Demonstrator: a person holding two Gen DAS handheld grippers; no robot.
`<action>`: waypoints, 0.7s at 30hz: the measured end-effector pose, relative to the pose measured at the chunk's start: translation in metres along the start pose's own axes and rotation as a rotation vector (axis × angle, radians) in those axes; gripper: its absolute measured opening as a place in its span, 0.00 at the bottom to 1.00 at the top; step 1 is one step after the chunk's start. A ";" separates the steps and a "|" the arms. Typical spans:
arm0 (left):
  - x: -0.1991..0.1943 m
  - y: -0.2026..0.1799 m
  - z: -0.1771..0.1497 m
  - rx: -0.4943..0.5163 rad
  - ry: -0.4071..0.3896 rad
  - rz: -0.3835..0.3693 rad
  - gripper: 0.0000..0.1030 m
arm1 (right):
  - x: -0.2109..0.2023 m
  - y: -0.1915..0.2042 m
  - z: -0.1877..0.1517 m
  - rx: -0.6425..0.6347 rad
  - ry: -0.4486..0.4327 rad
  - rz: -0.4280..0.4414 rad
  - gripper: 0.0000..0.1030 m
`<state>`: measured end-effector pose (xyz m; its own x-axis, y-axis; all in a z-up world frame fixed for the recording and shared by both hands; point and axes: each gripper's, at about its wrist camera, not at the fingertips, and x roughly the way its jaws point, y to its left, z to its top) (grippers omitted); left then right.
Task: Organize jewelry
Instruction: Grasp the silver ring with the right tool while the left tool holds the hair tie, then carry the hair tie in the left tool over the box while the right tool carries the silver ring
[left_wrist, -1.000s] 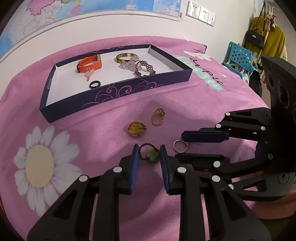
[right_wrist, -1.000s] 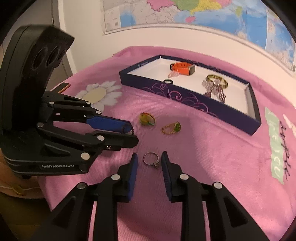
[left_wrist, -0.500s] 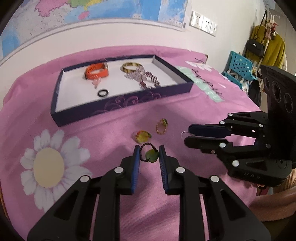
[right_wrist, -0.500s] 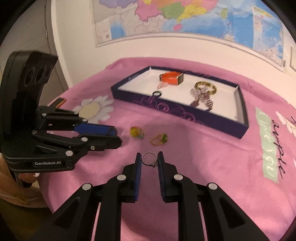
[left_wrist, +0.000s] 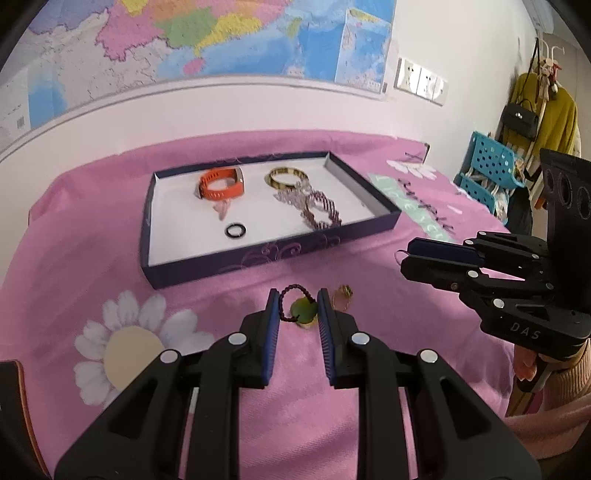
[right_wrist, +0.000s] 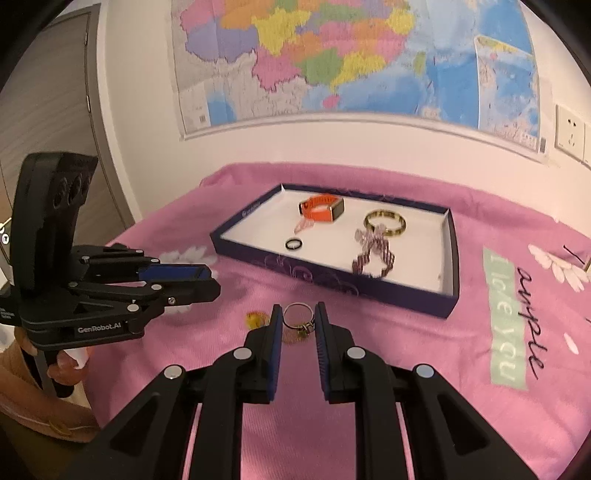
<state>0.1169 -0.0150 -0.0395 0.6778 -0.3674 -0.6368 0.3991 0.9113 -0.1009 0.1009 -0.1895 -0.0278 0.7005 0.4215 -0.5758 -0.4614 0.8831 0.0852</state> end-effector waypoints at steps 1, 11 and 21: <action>-0.003 0.001 0.002 -0.004 -0.011 0.005 0.20 | -0.002 0.000 0.002 -0.002 -0.010 -0.001 0.15; -0.019 0.017 0.028 -0.029 -0.107 0.040 0.20 | -0.008 -0.005 0.025 -0.021 -0.076 -0.023 0.15; -0.014 0.022 0.047 -0.016 -0.139 0.074 0.20 | 0.001 -0.017 0.044 -0.031 -0.084 -0.042 0.15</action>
<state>0.1450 0.0018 0.0030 0.7842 -0.3206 -0.5313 0.3359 0.9392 -0.0709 0.1334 -0.1953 0.0058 0.7621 0.4012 -0.5081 -0.4463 0.8941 0.0366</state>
